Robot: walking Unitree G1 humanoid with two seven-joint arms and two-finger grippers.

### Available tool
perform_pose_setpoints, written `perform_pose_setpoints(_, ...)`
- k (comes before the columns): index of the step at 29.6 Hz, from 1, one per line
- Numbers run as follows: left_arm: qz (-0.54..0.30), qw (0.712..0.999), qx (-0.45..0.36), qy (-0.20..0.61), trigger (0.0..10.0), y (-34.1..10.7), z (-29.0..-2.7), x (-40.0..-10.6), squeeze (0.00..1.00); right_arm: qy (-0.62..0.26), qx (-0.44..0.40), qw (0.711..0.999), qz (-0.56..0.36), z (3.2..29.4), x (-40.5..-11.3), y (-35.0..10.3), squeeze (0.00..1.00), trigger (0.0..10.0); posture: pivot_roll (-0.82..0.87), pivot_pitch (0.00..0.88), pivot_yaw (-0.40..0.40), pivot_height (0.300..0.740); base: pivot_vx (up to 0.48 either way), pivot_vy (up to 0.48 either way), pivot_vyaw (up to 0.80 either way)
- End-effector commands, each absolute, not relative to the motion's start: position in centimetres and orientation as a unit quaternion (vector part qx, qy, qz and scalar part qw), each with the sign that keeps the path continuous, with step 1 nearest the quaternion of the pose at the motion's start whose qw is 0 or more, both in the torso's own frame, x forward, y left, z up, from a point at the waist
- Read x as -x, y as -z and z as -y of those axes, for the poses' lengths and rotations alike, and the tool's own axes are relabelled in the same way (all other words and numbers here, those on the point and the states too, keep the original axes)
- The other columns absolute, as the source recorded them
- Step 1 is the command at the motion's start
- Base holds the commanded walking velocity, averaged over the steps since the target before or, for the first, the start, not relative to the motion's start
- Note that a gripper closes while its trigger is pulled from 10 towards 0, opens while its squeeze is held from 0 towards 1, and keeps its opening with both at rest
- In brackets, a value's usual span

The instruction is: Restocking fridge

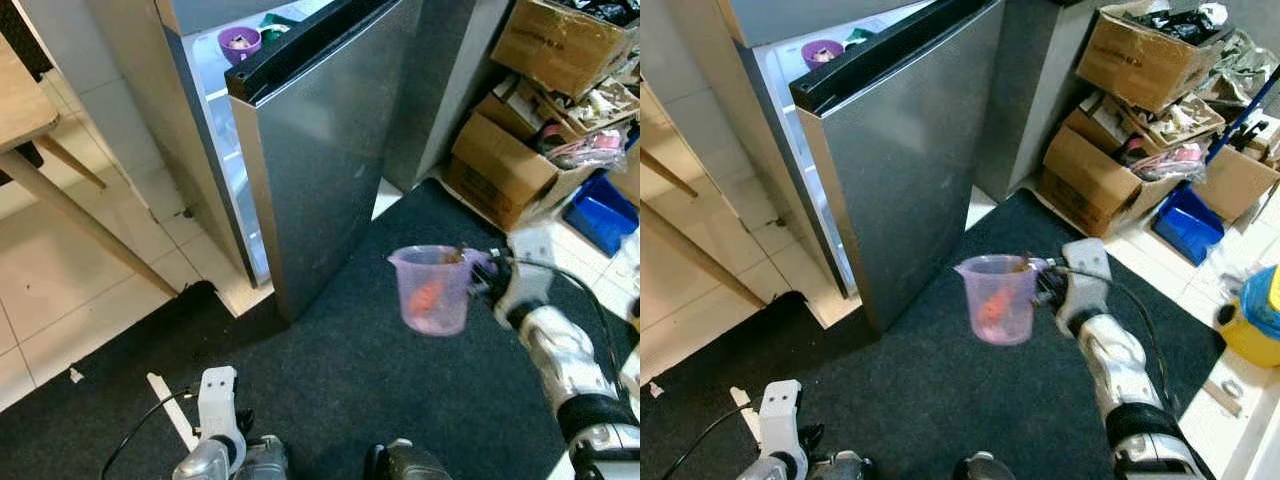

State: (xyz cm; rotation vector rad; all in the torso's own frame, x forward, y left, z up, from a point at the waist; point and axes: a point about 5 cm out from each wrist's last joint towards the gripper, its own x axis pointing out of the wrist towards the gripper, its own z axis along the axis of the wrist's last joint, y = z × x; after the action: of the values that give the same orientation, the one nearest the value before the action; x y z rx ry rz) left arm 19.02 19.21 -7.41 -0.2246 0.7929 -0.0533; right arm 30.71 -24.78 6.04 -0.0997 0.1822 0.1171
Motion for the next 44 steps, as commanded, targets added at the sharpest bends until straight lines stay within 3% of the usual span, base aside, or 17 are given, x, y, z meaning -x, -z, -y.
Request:
perform_pose_setpoints(1,-0.406,0.907,0.114,0.006,10.0,8.0,-20.2,-17.8,0.0,-0.01,0.046,0.99,-0.132,26.3,-28.8,-3.9,0.0,10.0,0.02,0.091,-0.025,0.74,0.0,0.0,0.0)
perform_pose_setpoints(6,-0.398,0.909,0.124,-0.008,10.0,7.8,-20.8,-17.9,0.0,0.074,0.027,0.975,-0.207,28.4,-24.5,0.1,0.0,10.0,0.01,0.08,-0.02,0.74,0.0,0.0,0.0)
perform_pose_setpoints(11,-0.387,0.913,0.127,-0.019,10.0,7.4,-21.5,-18.3,0.0,0.095,0.025,0.971,-0.217,28.6,-23.7,0.8,0.0,10.0,0.02,0.075,-0.014,0.74,0.0,0.0,0.0)
perform_pose_setpoints(21,-0.354,0.926,0.129,-0.023,10.0,6.2,-22.2,-20.2,0.0,0.093,0.02,0.984,-0.153,28.0,-26.0,-1.2,0.0,10.0,0.01,0.073,-0.004,0.74,0.312,0.0,0.0)
perform_pose_setpoints(44,-0.352,0.925,0.144,-0.02,10.0,6.3,-21.6,-20.4,0.0,0.055,0.008,0.997,-0.048,27.1,-29.2,-5.0,0.0,10.0,0.01,0.075,0.003,0.74,0.368,0.0,0.0)
